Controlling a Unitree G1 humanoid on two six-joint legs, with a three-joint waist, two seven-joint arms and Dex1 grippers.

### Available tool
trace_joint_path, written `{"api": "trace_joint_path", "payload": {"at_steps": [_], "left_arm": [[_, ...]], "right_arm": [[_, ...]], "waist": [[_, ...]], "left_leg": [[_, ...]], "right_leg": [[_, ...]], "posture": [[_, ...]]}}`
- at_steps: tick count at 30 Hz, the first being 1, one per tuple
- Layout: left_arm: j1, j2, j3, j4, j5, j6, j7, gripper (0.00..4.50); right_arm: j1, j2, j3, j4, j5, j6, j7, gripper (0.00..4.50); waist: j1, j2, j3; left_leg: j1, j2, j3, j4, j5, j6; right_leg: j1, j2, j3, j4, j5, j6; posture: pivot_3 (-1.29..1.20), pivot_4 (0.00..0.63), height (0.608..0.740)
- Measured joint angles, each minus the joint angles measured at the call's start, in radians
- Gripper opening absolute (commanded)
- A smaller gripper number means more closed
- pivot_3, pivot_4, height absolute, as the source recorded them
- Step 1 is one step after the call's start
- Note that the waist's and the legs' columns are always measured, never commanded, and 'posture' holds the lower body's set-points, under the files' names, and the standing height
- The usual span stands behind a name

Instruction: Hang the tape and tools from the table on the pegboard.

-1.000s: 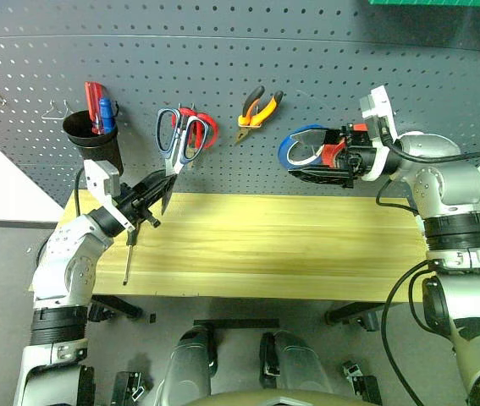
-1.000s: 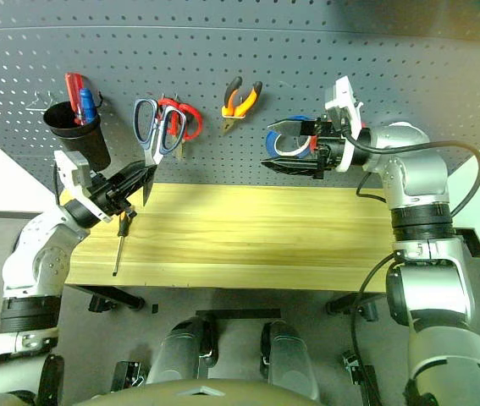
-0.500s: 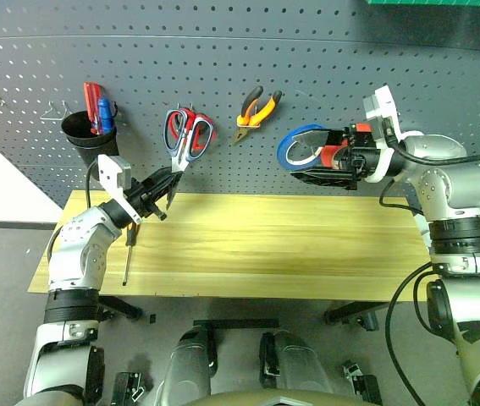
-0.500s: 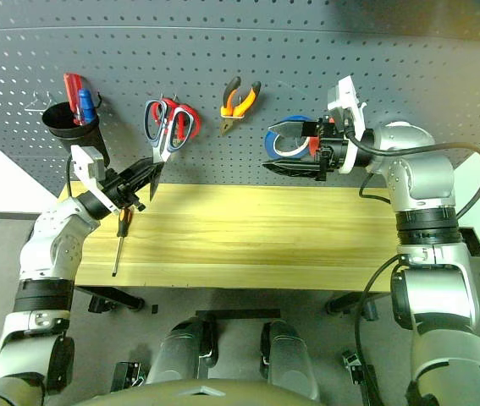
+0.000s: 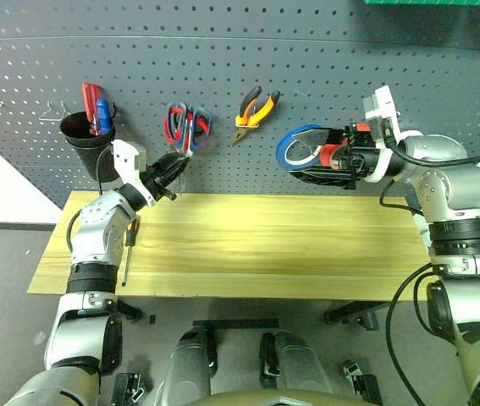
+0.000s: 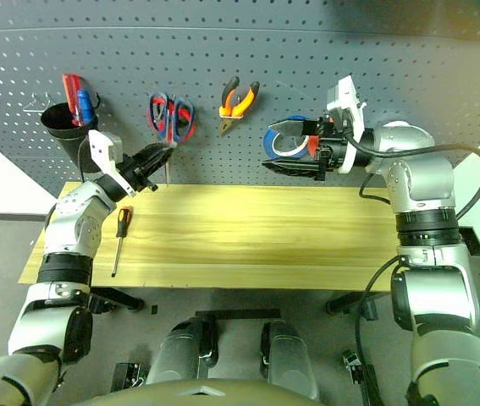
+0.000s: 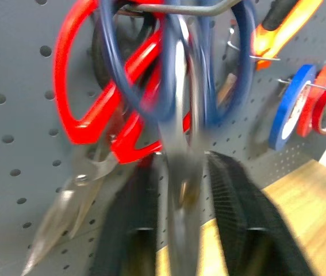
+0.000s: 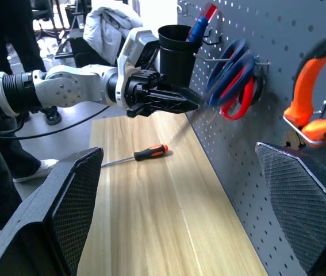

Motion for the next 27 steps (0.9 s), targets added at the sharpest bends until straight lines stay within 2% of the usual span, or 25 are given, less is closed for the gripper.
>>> {"api": "trace_joint_path", "payload": {"at_steps": [6,13,22,27], "left_arm": [[0.003,0.0,0.003,-0.001,0.008,-0.011,0.024,4.42],[0.09,0.015,0.004,-0.156,-0.003,0.036,0.041,4.47],[0.325,0.092,0.05,-0.548,-0.059,0.263,0.143,4.47],[0.454,0.127,0.11,-0.722,-0.091,0.395,0.23,4.47]], "right_arm": [[0.002,0.0,0.0,-0.005,0.0,-0.003,-0.003,4.5],[0.008,-0.001,0.002,-0.014,0.001,0.005,-0.001,4.5],[0.044,-0.005,0.009,-0.081,0.039,0.097,0.017,4.5],[0.062,0.04,0.055,-0.091,0.038,0.099,0.019,4.5]], "waist": [[-0.011,0.0,0.0],[-0.015,0.0,0.0],[-0.013,0.0,0.0],[-0.013,0.0,0.0]], "left_leg": [[0.0,0.0,0.0,0.001,0.0,0.0],[0.0,0.0,-0.001,0.001,0.0,0.0],[0.001,0.0,-0.004,0.001,0.0,0.0],[0.001,0.003,-0.004,0.001,-0.001,0.0]], "right_leg": [[0.0,-0.001,0.0,0.002,0.0,0.0],[0.0,-0.001,0.0,0.003,0.0,0.0],[0.0,-0.003,0.001,0.003,-0.001,0.0],[0.0,-0.003,0.001,0.003,-0.001,0.0]], "posture": [[-0.03,0.118,0.73],[-0.02,0.125,0.73],[0.0,0.124,0.73],[0.03,0.119,0.73]]}}
